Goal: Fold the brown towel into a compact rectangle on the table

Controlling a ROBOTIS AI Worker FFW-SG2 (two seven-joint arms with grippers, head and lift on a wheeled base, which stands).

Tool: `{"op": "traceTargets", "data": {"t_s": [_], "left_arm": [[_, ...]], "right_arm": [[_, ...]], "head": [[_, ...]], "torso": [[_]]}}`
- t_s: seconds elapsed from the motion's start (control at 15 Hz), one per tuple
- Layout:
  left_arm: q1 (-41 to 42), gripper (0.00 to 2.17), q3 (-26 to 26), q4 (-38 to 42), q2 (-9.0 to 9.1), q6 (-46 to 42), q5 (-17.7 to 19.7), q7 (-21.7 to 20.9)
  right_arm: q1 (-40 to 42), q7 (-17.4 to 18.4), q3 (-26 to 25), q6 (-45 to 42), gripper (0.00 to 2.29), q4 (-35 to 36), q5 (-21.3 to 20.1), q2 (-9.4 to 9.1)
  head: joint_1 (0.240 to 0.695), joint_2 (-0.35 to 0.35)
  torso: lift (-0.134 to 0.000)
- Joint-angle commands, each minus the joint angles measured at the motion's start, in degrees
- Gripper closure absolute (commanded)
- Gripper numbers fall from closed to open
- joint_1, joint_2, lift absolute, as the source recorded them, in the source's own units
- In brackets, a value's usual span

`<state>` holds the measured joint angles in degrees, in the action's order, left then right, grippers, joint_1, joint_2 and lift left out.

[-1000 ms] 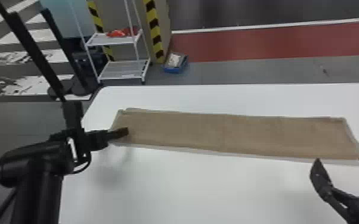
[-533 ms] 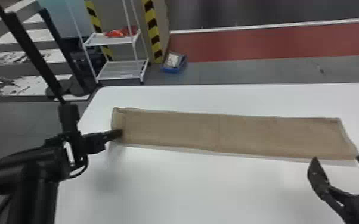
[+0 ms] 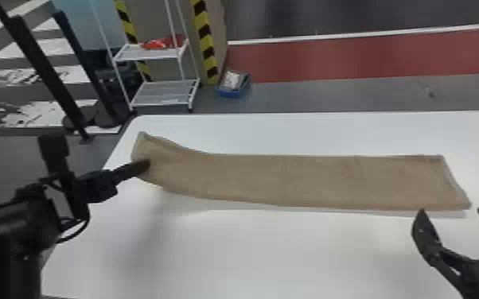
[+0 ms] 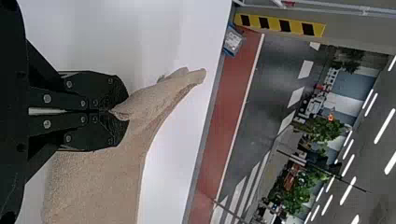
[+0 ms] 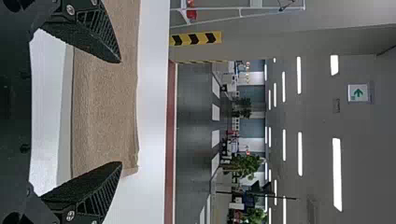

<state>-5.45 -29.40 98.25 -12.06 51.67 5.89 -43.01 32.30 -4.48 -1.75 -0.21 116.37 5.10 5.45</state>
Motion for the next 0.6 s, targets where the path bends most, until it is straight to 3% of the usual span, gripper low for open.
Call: {"op": "traceTargets", "data": {"t_s": [0.0,0.27,0.4,0.53], "left_arm": [[0.2,1.74,-4.0,3.9,-0.51,5.1,1.0,-1.1],[0.2,1.74,-7.9,7.7,-2.62,8.8,1.9,-2.5],[1.1,1.74,-8.4,11.0,-2.53,11.4,2.9,-2.5],[2.2,1.74,-6.7,15.7,-0.95,14.6,3.3,-2.3]], "right_arm": [[0.0,0.0,-0.1,0.0,0.11,0.1,0.0,0.00],[0.0,0.0,0.0,0.0,0.11,0.1,0.0,0.09],[0.0,0.0,0.2,0.0,0.11,0.1,0.0,0.00],[0.0,0.0,0.3,0.0,0.11,0.1,0.0,-0.09]], "head": [[0.695,0.193],[0.695,0.237],[0.695,0.256],[0.695,0.265]], "torso": [[-0.123],[-0.123],[-0.123],[-0.123]]}}
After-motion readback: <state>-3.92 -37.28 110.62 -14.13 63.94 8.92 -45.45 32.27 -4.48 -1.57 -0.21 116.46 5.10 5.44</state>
